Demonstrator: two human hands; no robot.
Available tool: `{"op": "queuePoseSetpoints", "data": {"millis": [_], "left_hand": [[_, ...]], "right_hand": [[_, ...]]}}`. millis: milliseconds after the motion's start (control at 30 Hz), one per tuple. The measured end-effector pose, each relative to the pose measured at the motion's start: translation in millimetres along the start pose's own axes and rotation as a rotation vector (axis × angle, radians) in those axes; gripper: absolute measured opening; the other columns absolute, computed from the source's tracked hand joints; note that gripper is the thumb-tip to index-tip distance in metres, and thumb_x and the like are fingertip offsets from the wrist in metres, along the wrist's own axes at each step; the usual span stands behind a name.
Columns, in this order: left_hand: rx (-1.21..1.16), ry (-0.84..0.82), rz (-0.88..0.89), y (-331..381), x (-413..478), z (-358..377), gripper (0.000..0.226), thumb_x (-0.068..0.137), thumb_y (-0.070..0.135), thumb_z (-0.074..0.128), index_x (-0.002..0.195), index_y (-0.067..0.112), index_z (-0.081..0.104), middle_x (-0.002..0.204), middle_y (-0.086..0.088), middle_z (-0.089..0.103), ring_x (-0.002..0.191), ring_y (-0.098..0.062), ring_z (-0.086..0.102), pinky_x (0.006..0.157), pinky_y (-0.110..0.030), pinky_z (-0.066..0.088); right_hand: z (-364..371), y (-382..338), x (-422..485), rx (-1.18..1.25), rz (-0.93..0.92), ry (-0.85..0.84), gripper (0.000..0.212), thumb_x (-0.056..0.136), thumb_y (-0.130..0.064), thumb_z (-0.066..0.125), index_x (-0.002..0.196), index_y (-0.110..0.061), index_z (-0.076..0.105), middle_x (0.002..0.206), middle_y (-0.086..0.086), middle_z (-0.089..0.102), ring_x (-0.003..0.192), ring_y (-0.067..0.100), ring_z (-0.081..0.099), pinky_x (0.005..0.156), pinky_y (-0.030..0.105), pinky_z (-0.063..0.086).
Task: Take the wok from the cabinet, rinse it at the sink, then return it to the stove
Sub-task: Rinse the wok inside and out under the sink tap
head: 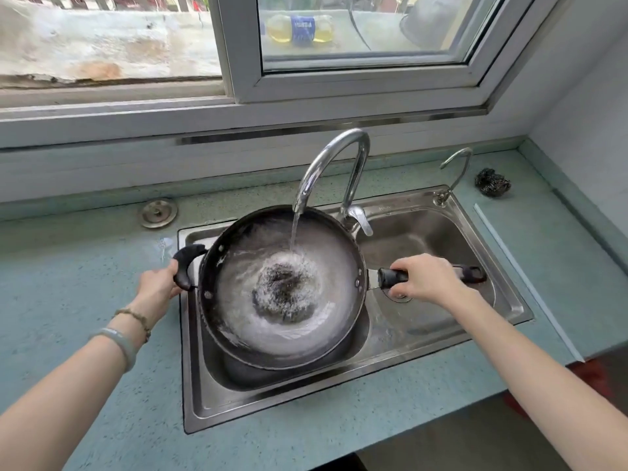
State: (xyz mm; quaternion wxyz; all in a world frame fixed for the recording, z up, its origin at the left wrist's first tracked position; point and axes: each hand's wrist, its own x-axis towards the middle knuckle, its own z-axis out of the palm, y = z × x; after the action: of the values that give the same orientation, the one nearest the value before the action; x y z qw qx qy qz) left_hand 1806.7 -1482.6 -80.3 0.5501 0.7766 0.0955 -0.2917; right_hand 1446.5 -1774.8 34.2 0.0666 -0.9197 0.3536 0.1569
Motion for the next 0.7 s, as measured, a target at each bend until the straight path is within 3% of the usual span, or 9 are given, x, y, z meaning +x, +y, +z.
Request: {"op": "queuePoseSetpoints", "data": {"millis": [133,300,367,500,567,700], "left_hand": [[-0.01,-0.008,0.207,17,-9,1,0.027,0.098,0.021,0.049,0.073,0.011,0.052,0.075,-0.013,0.053,0.049,-0.004,0.057,0.067,-0.027,0.051],[0.047,-0.011,0.353,45,-17,-1,0.018,0.094,0.022,0.054,0.079,0.014,0.059,0.05,0.009,0.063,0.052,-0.003,0.058,0.067,-0.027,0.05],[0.089,-0.015,0.339,49,-12,-3,0.021,0.092,0.024,0.058,0.072,0.017,0.06,0.047,0.01,0.062,0.06,-0.015,0.056,0.071,-0.034,0.05],[0.147,0.034,0.173,35,4,-10,0.03,0.084,0.03,0.067,0.064,0.011,0.057,0.066,-0.01,0.058,0.068,-0.025,0.055,0.084,-0.047,0.052],[0.153,0.052,0.084,23,7,-12,0.033,0.082,0.03,0.07,0.065,0.009,0.052,0.078,-0.015,0.058,0.061,-0.025,0.054,0.077,-0.043,0.054],[0.144,0.047,-0.037,7,5,-10,0.031,0.082,0.026,0.07,0.069,0.009,0.049,0.087,-0.014,0.057,0.066,-0.024,0.056,0.043,-0.021,0.052]], "right_hand": [[37,2,1,0.124,0.025,0.09,0.041,0.075,-0.043,0.072,0.112,-0.027,0.065,0.108,-0.001,0.071,0.107,0.025,0.062,0.08,0.032,0.046],[84,-4,-1,0.332,0.056,-0.057,0.04,0.075,-0.042,0.073,0.11,-0.025,0.063,0.106,0.0,0.069,0.103,0.024,0.062,0.072,0.032,0.042],[92,-6,-1,0.399,0.06,-0.154,0.041,0.073,-0.045,0.075,0.107,-0.024,0.064,0.103,-0.003,0.07,0.1,0.021,0.062,0.078,0.033,0.047],[85,-1,0,0.359,0.004,-0.272,0.043,0.07,-0.046,0.076,0.105,-0.024,0.065,0.093,-0.006,0.065,0.094,0.017,0.059,0.081,0.033,0.047],[73,2,0,0.226,-0.031,-0.257,0.047,0.07,-0.048,0.074,0.109,-0.027,0.062,0.101,-0.004,0.066,0.1,0.021,0.06,0.08,0.034,0.046],[60,4,0,-0.158,-0.11,-0.113,0.037,0.079,-0.037,0.063,0.113,-0.024,0.06,0.11,0.003,0.066,0.109,0.027,0.058,0.085,0.035,0.041]]}}
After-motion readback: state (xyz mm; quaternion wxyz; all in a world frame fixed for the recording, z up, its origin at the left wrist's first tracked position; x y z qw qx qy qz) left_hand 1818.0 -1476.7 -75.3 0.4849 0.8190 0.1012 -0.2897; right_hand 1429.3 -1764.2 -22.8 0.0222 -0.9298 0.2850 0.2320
